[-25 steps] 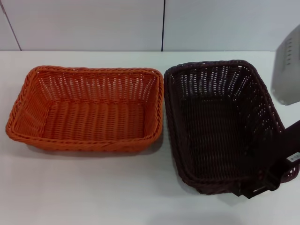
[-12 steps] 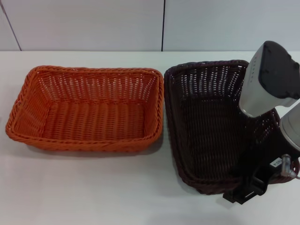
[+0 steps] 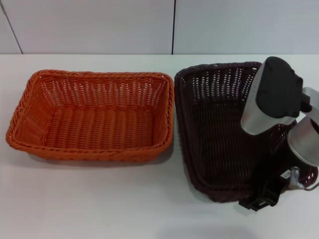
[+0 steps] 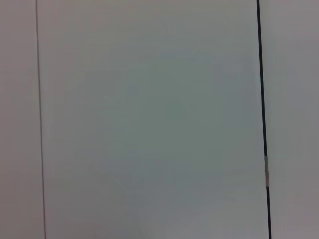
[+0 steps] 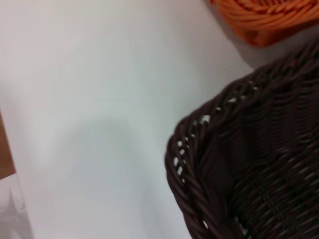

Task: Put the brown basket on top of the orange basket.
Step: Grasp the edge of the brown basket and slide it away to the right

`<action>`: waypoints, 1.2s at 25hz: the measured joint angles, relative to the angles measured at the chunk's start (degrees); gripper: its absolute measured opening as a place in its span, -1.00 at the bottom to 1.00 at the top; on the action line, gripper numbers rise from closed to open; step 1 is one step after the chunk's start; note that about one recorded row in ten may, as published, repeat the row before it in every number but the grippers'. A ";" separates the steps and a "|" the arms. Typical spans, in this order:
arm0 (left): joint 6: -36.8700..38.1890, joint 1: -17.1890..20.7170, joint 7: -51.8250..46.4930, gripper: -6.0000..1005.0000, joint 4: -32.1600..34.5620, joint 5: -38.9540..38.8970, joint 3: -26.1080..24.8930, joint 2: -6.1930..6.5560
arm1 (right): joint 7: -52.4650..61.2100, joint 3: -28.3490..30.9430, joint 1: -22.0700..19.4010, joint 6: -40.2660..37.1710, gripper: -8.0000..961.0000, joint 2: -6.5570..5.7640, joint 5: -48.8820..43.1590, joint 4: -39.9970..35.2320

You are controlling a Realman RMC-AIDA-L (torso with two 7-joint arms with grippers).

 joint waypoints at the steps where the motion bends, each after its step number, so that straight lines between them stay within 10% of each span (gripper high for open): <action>1: 0.06 -0.02 0.00 0.66 0.20 0.00 -0.02 0.00 | -0.01 -0.41 0.01 0.71 0.25 0.01 -0.07 0.04; 9: 0.49 -0.55 -0.01 0.66 1.43 0.00 -0.21 0.13 | -0.32 -2.52 0.27 1.50 -0.42 -0.12 -1.08 -1.33; 30: 1.33 -3.24 -0.01 0.66 4.53 0.10 -0.88 0.20 | 7.35 -5.46 -1.56 7.21 -0.68 0.18 -6.00 -18.38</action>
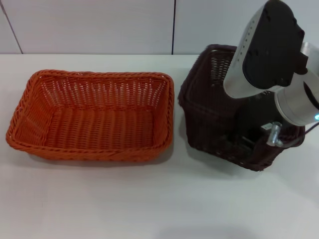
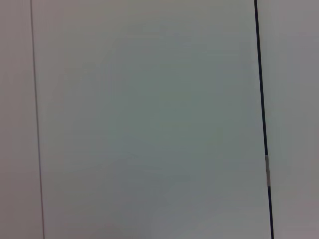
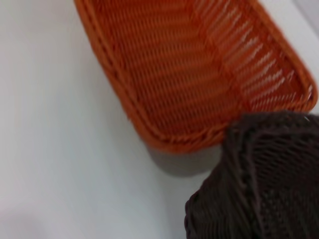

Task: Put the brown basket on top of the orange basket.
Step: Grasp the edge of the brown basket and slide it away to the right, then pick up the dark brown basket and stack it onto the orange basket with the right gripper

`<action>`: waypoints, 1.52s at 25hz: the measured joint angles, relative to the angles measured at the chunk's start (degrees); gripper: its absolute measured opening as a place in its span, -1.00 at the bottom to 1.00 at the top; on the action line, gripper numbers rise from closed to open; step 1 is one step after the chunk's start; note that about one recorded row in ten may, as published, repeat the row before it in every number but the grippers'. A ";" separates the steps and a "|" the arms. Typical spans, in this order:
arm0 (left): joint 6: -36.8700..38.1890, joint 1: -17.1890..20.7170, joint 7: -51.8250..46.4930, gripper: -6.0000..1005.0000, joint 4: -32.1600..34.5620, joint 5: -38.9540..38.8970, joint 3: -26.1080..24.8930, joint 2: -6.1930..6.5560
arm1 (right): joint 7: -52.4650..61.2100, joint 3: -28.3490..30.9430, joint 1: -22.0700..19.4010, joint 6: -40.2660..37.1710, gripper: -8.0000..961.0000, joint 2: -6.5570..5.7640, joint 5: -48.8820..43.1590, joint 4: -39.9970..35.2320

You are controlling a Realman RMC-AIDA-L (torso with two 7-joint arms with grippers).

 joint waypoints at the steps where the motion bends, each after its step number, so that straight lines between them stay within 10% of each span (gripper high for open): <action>1: 0.00 0.00 0.00 0.66 0.00 0.00 0.00 0.00 | 0.10 -0.22 0.02 0.17 -0.69 0.00 -0.01 -0.72; 22: 0.08 -0.62 -0.46 0.66 1.24 0.27 -0.01 0.07 | -7.20 -15.71 0.70 10.56 -0.65 0.00 -16.02 -9.85; 38: 0.08 -1.10 -3.41 0.66 3.55 -0.06 0.41 -0.36 | -41.79 -24.26 -10.98 30.53 -0.63 -0.02 -15.84 -11.19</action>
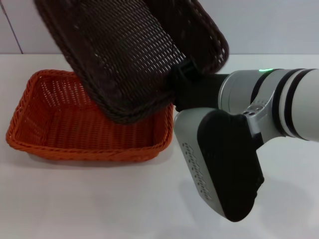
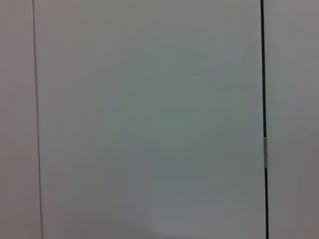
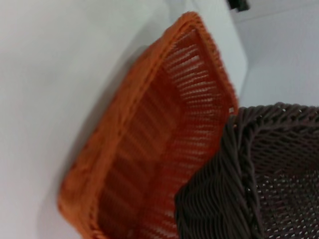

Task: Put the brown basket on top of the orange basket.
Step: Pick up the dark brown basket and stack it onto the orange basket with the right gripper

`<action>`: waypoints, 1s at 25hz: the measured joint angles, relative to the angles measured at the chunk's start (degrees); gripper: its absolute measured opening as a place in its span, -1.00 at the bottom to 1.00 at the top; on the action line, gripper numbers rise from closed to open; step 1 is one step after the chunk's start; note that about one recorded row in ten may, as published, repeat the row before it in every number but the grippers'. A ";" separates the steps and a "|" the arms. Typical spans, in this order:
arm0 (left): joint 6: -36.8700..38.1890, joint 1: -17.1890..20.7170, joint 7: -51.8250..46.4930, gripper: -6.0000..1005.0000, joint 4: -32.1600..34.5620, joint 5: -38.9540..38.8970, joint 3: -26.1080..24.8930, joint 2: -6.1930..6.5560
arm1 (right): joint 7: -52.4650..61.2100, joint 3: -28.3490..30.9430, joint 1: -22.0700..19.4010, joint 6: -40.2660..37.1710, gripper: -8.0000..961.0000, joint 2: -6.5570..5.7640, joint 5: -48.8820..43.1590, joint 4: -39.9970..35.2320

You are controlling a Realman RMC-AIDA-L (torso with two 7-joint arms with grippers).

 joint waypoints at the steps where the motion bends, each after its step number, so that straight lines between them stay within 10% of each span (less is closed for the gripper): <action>1: 0.00 0.00 0.00 0.66 0.00 0.00 0.00 0.00 | 0.00 0.00 0.00 0.00 -0.62 0.00 0.00 0.00; 25: 1.39 -0.12 -0.19 0.66 -0.68 -2.24 -0.07 -0.10 | -25.46 -1.21 -3.10 9.31 -0.58 -0.40 6.89 11.11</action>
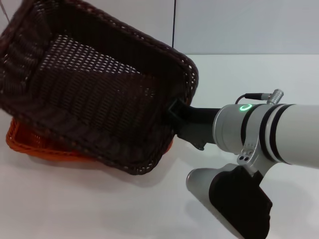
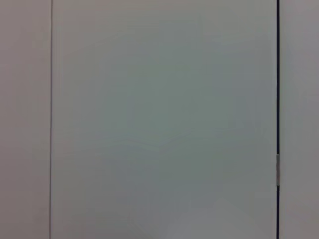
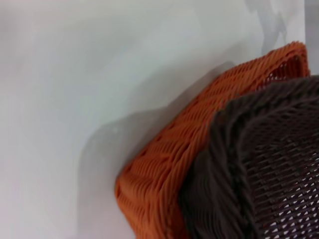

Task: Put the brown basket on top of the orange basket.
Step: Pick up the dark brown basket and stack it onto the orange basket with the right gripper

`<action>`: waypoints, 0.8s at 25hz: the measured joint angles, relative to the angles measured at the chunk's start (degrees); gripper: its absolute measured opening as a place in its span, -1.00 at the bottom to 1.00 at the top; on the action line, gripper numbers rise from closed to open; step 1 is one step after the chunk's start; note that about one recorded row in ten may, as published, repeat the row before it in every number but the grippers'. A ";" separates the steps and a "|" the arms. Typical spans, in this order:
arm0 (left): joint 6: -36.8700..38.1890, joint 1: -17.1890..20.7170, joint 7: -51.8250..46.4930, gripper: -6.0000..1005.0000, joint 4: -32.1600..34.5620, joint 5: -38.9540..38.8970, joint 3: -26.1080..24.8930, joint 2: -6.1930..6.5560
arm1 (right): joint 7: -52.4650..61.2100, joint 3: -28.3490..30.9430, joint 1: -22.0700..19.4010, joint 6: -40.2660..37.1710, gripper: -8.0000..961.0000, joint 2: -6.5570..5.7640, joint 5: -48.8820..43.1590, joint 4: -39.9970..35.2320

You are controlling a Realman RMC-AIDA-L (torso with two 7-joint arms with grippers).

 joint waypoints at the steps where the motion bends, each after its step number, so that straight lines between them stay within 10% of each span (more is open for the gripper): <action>1: 0.00 -0.05 0.00 0.66 -0.02 0.00 0.05 0.00 | 0.00 0.33 0.06 0.14 -0.58 -0.01 -0.03 0.41; 17: -0.34 -2.46 0.00 0.66 0.39 -0.08 0.08 0.00 | 3.15 1.36 -2.52 2.39 -0.55 -0.81 -0.45 0.54; 20: -0.46 -2.90 0.00 0.66 0.56 -0.08 0.06 0.00 | 3.19 1.40 -4.71 2.18 -0.27 -0.84 -0.37 -1.73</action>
